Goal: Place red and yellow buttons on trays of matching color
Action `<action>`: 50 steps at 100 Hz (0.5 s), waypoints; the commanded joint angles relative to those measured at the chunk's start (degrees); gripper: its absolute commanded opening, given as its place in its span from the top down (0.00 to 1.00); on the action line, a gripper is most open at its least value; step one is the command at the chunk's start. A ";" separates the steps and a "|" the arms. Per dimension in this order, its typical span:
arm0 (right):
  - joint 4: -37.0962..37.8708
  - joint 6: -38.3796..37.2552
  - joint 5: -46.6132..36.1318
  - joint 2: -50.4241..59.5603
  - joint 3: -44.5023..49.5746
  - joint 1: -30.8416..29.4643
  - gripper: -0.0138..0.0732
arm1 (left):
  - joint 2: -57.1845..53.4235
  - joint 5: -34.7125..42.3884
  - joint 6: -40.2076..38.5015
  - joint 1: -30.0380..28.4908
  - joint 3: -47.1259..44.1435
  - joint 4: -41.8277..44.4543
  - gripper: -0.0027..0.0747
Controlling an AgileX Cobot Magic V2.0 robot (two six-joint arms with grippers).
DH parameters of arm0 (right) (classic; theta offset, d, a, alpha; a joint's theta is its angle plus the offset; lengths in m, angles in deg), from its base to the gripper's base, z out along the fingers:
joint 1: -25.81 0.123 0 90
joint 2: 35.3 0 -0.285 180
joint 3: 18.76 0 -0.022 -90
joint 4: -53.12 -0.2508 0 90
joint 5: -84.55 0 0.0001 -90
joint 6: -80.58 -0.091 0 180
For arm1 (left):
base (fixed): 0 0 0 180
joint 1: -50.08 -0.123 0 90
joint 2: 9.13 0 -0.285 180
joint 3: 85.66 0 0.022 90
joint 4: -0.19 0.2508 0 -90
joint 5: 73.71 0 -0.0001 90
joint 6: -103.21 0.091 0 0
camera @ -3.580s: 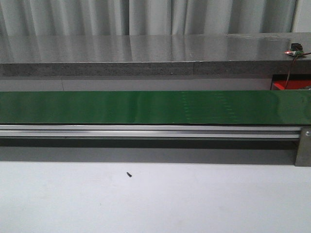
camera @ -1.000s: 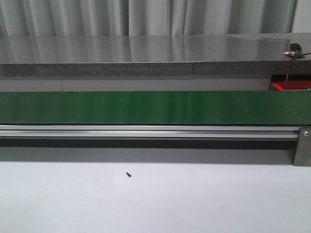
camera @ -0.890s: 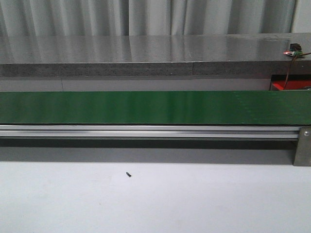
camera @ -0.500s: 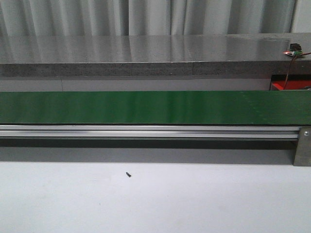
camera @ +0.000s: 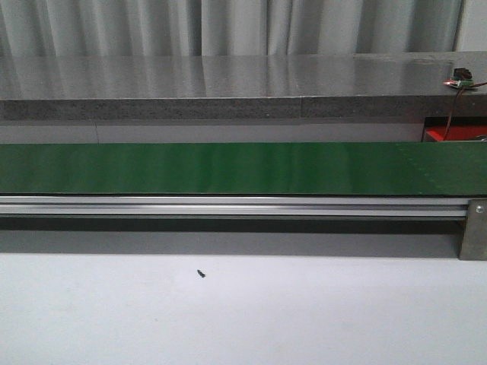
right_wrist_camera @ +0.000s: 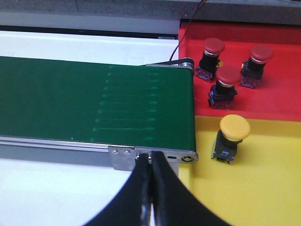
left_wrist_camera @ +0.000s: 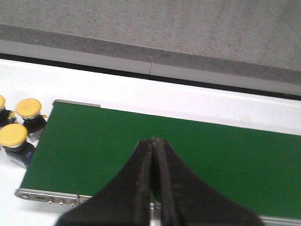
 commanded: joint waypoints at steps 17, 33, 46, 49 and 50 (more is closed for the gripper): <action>0.03 0.58 -3.42 0.14 -1.55 0.11 0.98 | 7.24 0.53 -2.57 -4.52 7.99 -1.38 0.99; 0.03 0.58 -3.67 0.14 -1.55 0.11 0.98 | 12.95 -2.85 -3.30 -8.55 11.43 -1.28 0.94; 0.03 0.58 -3.85 0.14 -1.55 0.11 0.98 | 17.27 -2.89 -3.30 -11.14 12.80 -1.05 0.67; 0.03 0.58 -3.85 0.14 -1.55 0.11 0.98 | 18.02 -2.78 -3.30 -11.70 13.06 -1.05 0.58; 0.03 0.58 -3.85 0.14 -1.55 0.11 0.98 | 18.42 -2.78 -3.30 -11.81 13.05 -1.05 0.53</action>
